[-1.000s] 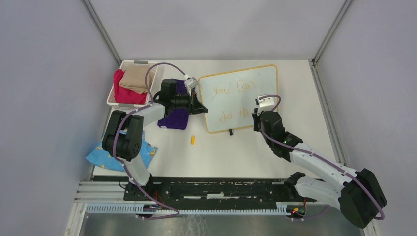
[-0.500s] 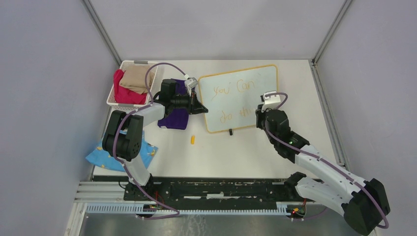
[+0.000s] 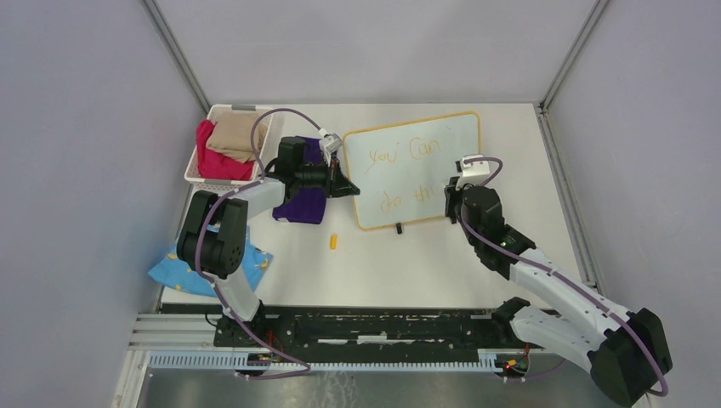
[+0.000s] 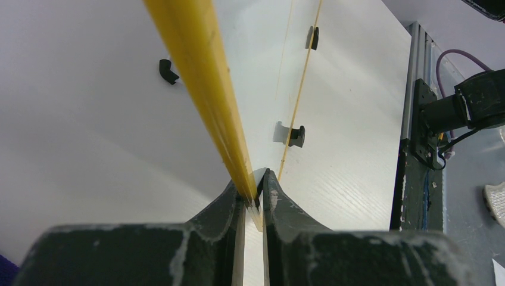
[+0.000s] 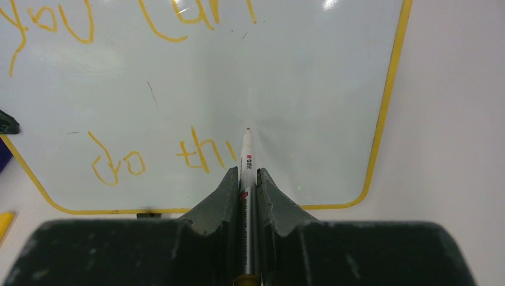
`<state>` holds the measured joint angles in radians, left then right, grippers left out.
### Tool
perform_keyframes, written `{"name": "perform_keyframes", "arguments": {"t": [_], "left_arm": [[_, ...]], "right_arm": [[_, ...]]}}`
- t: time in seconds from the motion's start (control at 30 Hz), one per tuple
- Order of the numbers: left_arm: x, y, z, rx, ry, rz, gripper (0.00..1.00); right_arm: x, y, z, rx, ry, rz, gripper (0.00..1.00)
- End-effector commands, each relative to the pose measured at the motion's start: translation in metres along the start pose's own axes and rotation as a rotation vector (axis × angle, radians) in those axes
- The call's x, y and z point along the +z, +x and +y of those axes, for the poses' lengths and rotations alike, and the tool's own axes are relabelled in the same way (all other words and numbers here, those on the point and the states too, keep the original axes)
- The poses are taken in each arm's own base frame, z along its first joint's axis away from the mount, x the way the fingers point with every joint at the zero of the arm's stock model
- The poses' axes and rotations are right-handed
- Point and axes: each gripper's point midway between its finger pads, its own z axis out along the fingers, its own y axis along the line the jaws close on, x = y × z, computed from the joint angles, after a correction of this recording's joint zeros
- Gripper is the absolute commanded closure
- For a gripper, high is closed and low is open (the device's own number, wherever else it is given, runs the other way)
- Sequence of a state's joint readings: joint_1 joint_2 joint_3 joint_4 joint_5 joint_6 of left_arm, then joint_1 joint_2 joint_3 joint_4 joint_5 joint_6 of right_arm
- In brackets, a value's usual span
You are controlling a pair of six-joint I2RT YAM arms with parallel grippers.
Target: Write a sentence on the whiteboard
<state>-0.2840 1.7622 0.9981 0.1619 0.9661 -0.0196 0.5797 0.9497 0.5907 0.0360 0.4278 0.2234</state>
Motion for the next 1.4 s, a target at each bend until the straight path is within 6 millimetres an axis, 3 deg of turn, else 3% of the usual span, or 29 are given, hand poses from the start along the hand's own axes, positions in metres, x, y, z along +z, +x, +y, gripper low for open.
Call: {"name": "perform_keyframes", "arguments": {"t": [0.0,0.87,1.37], "left_arm": [[0.011,0.029,0.023,0.076,-0.114,0.085,0.98],[0.012,0.029,0.023,0.073,-0.112,0.087,0.98],[0.013,0.028,0.023,0.072,-0.11,0.086,0.98]], "right_arm": [[0.004,-0.016,0.009,0.045,-0.035,-0.05,1.0],[0.012,0.002,0.002,0.034,0.009,0.005,1.0],[0.018,0.001,0.007,0.025,-0.009,0.013,1.0]]}}
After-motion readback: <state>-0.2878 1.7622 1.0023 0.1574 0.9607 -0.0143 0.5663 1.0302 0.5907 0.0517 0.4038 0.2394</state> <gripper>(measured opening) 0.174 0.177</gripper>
